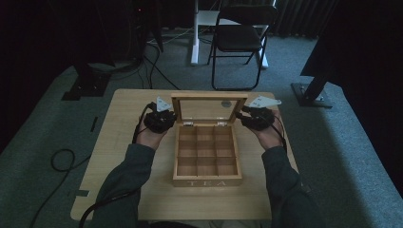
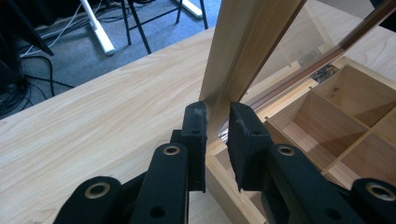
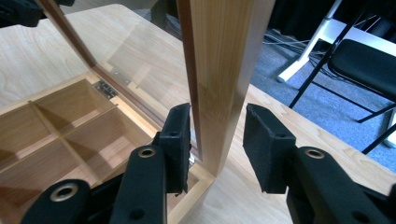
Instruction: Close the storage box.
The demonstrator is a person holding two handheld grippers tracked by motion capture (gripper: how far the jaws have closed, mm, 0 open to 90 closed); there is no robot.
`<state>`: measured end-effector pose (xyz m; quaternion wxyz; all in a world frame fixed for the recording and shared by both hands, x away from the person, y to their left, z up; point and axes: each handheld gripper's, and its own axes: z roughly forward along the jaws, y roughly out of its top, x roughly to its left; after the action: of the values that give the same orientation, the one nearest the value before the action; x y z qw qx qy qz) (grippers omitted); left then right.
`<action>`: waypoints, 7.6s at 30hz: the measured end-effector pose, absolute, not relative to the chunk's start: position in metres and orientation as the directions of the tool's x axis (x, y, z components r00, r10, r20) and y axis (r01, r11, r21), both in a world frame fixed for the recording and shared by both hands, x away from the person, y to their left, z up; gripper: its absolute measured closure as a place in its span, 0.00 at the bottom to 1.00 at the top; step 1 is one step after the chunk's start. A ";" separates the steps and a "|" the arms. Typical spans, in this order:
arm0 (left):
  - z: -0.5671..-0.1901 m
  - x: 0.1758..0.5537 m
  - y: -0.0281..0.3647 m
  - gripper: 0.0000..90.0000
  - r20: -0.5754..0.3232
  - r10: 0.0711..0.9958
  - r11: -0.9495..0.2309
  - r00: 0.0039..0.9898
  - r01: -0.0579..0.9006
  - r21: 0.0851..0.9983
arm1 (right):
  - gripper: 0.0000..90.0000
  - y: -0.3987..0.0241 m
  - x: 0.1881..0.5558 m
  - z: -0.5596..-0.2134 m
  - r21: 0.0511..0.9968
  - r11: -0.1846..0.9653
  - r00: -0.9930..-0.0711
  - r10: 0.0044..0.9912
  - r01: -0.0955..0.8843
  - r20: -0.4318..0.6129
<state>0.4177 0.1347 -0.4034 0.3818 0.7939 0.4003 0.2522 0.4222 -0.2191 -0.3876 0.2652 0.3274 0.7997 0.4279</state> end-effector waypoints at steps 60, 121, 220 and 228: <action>-0.394 0.370 0.144 0.86 0.082 0.801 -0.362 0.593 0.369 0.856 | 0.78 -0.221 0.365 -0.377 0.877 0.394 -0.617 0.772 0.275 -0.153; -0.401 0.318 0.144 0.81 0.053 0.795 -0.331 0.605 0.359 0.873 | 0.79 -0.225 0.316 -0.397 0.893 0.334 -0.613 0.785 0.302 -0.086; -0.448 0.270 0.147 0.55 -0.045 0.763 -0.313 0.645 0.429 0.847 | 0.56 -0.218 0.263 -0.446 0.865 0.295 -0.564 0.825 0.406 -0.016; -0.455 0.269 0.146 0.55 -0.036 0.764 -0.330 0.644 0.438 0.836 | 0.55 -0.217 0.260 -0.454 0.861 0.299 -0.563 0.826 0.412 -0.017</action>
<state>0.2686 0.1463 -0.4551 0.4380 0.7938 0.3786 0.1862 0.2604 -0.2172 -0.4538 0.2384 0.4020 0.7697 0.4348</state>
